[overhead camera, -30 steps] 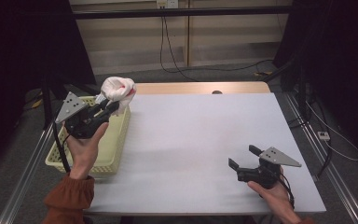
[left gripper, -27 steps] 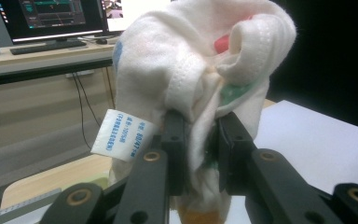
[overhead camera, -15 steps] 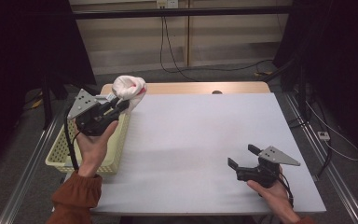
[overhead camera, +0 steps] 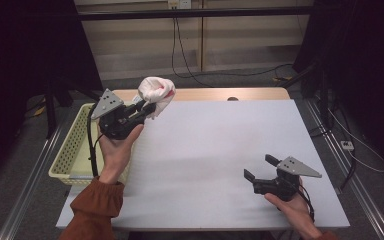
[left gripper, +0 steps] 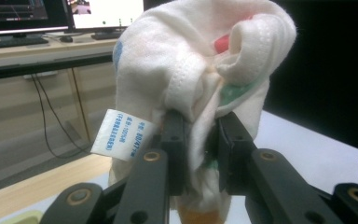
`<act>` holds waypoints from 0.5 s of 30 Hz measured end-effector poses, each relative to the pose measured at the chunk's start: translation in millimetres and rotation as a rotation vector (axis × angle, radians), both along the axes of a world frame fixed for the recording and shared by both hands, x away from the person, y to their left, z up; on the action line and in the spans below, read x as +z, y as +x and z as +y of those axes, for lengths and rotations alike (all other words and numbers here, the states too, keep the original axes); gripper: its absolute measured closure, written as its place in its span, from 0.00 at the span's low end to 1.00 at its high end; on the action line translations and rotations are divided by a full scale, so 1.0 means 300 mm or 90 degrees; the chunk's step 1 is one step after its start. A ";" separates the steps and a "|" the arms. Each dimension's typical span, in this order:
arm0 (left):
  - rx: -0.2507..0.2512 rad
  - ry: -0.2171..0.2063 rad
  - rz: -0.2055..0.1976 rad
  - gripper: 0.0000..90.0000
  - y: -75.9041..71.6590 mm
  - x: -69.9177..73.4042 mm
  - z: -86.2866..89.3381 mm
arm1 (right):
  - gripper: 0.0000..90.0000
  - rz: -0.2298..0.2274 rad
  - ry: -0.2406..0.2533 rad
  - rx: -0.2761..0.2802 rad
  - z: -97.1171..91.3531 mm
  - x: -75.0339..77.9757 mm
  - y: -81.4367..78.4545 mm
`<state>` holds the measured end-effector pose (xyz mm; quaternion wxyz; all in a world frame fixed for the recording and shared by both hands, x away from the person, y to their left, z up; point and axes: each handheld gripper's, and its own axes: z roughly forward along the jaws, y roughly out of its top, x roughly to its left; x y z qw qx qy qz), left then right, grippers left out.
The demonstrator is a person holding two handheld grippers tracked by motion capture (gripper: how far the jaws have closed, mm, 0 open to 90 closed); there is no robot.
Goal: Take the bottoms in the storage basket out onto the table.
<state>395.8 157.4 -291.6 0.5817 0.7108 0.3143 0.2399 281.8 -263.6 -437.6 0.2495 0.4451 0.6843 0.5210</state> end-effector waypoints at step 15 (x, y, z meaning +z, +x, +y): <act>-0.046 0.024 0.029 0.84 0.039 -0.019 -0.116 | 0.05 0.001 0.001 -0.001 0.001 -0.002 -0.001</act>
